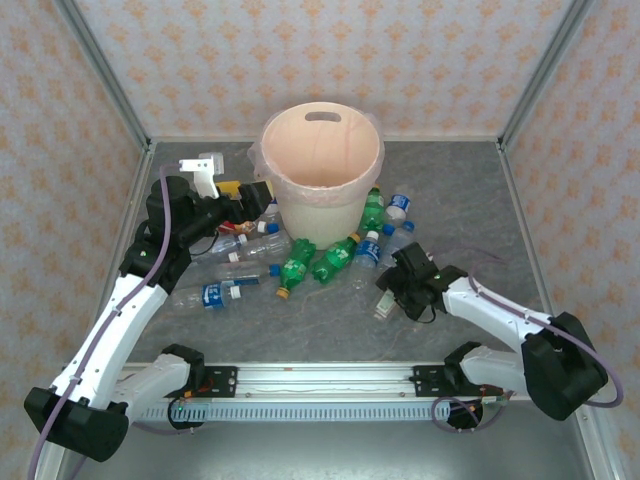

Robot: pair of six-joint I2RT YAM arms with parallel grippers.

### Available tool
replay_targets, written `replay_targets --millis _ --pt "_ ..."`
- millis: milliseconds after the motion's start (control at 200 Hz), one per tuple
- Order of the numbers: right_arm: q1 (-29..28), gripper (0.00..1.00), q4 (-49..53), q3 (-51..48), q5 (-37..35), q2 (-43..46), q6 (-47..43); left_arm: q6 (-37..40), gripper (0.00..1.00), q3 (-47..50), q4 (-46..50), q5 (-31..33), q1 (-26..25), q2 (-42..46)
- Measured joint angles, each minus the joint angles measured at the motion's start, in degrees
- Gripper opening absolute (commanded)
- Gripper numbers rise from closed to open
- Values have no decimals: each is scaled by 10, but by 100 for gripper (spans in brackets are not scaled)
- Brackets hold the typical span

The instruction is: Put the plastic bottles in the bin

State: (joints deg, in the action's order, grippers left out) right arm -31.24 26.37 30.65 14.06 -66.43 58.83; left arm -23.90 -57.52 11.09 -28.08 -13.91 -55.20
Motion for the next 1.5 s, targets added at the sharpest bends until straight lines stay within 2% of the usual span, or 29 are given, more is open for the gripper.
replay_targets --millis 215,460,756,911,1056,1216,1497 --pt "0 57 -10 -3 3 0 3 0 99 0 1 0 0 3" --pt "-2 54 -2 -2 -13 11 1 0 99 0 2 0 0 7" --pt "-2 54 56 40 -85 78 1 -1 99 0 2 0 0 7" --pt "-2 52 96 117 -143 90 -23 -3 99 0 2 11 0 9" --pt "-2 52 117 234 -204 80 -84 -9 99 0 2 39 0 19" --pt "-2 52 115 364 -266 37 -164 -24 99 -2 3 83 0 25" --pt "-2 51 58 518 -328 -59 -297 -48 99 -35 33 127 0 11"
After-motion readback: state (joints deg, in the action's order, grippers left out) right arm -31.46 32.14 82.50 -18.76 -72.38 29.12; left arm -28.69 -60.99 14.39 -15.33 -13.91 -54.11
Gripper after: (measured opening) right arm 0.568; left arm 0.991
